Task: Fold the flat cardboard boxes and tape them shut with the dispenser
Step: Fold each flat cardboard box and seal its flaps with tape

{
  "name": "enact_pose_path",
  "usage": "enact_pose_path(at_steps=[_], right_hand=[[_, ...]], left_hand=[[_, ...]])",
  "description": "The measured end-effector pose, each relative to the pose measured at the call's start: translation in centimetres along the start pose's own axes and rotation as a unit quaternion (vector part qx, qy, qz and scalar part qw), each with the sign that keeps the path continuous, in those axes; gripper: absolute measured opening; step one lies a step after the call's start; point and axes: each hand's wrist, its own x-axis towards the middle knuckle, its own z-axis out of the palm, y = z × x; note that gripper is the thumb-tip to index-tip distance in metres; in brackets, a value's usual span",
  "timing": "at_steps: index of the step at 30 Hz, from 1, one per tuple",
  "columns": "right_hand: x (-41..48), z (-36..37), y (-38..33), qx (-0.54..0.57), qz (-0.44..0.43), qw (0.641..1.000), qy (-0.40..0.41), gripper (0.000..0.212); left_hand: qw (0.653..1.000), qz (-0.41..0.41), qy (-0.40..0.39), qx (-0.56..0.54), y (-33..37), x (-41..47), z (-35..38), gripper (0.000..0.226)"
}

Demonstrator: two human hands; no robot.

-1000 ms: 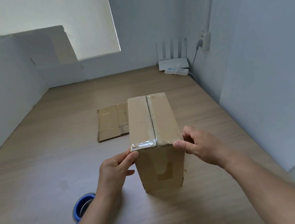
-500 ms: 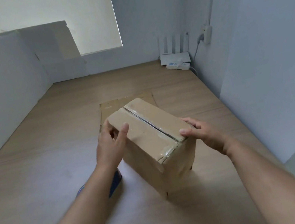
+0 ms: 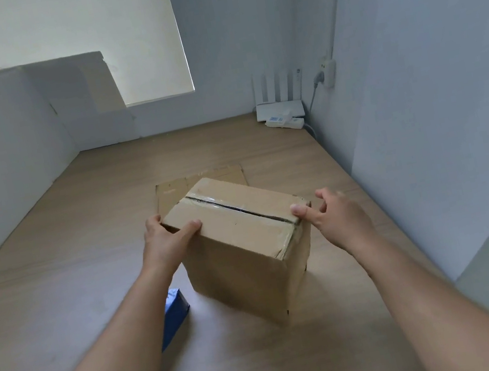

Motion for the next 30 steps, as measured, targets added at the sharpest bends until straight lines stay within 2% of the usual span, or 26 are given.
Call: enact_pose_path(at_steps=[2,4,8,11,14,18,20,22,25,27,30], right_hand=[[0.3,-0.4,-0.3,-0.022,0.063,0.996,0.057,0.072],[0.5,-0.5,-0.7,-0.007,0.089,0.992,0.087,0.063],[-0.1,0.0,-1.0,0.037,0.071,0.986,0.147,0.056],[-0.5,0.0,-0.3,0.091,0.05,0.978,0.18,0.056],[-1.1,0.4,-0.5,0.149,0.002,0.978,0.146,0.064],[-2.0,2.3,-2.0,0.069,-0.003,0.997,0.031,0.067],[-2.1,3.2,-2.3,0.064,-0.003,0.997,-0.032,0.06],[-1.7,4.0,-2.2,0.104,-0.014,0.993,-0.051,0.051],[-0.9,4.3,-2.5,0.193,-0.019,0.98,-0.044,0.044],[-0.1,4.5,-2.8,0.219,-0.026,0.974,-0.046,0.044],[0.3,4.6,-3.5,0.281,-0.043,0.954,-0.095,0.024]], left_hand=[[0.999,-0.017,0.009,0.045,0.1,-0.3,0.3,0.09],[0.996,-0.042,0.018,0.077,0.5,-1.2,1.0,0.09],[0.986,-0.056,0.036,0.15,1.3,-2.7,2.1,0.094],[0.984,-0.071,0.013,0.164,1.3,-3.3,2.3,0.106],[0.989,-0.086,-0.019,0.118,1.3,-4.3,2.4,0.108],[0.992,-0.099,-0.079,0.025,1.4,-5.5,3.0,0.107],[0.994,-0.068,-0.064,0.058,1.3,-5.6,2.8,0.1],[0.992,-0.014,-0.036,0.123,1.0,-5.6,1.9,0.088],[0.992,-0.003,-0.092,0.087,0.1,-5.7,0.2,0.073],[0.989,0.003,-0.116,0.088,-0.7,-5.8,-0.4,0.073],[0.986,0.024,-0.101,0.13,-1.4,-5.8,-0.3,0.092]])
